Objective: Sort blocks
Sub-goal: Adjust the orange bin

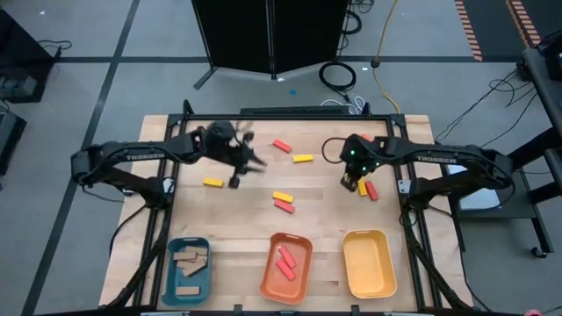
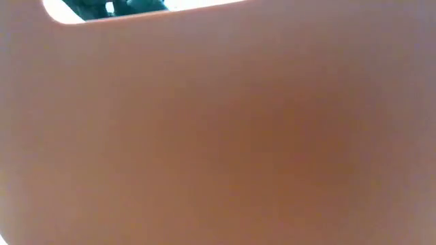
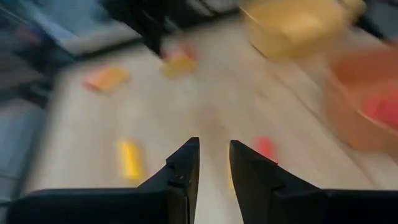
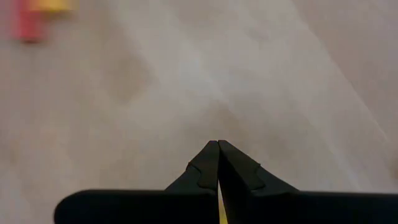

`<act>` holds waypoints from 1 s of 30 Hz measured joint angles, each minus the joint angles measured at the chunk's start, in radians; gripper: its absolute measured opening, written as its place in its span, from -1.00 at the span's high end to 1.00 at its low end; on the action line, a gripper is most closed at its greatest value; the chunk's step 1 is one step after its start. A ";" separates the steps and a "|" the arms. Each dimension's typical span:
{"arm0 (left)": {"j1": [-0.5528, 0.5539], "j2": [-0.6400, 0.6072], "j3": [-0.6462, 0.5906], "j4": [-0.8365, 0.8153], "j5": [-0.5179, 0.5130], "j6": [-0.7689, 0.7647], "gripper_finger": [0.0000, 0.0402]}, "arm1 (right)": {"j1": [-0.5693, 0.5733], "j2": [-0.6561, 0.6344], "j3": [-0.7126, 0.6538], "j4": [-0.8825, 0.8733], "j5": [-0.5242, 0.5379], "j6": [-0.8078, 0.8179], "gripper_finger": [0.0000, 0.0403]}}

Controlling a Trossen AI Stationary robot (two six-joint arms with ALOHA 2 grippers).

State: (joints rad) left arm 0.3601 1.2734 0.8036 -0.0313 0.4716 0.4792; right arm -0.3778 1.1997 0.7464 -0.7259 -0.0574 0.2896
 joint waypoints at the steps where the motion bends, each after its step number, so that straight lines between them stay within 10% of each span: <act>1: 0.021 -0.002 -0.025 0.087 -0.002 -0.038 0.60 | -0.017 0.000 0.000 -0.036 0.023 0.039 1.00; 8: 0.016 0.053 -0.142 0.502 0.007 -0.196 0.62 | -0.035 0.004 0.000 -0.270 0.058 0.221 0.98; 30: -0.083 0.154 -0.151 0.698 0.023 -0.186 0.35 | -0.007 0.004 -0.195 -0.259 -0.076 0.309 -0.12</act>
State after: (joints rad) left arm 0.2773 1.4275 0.6530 0.6667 0.4945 0.2931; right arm -0.3843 1.2041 0.5511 -0.9850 -0.1329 0.5988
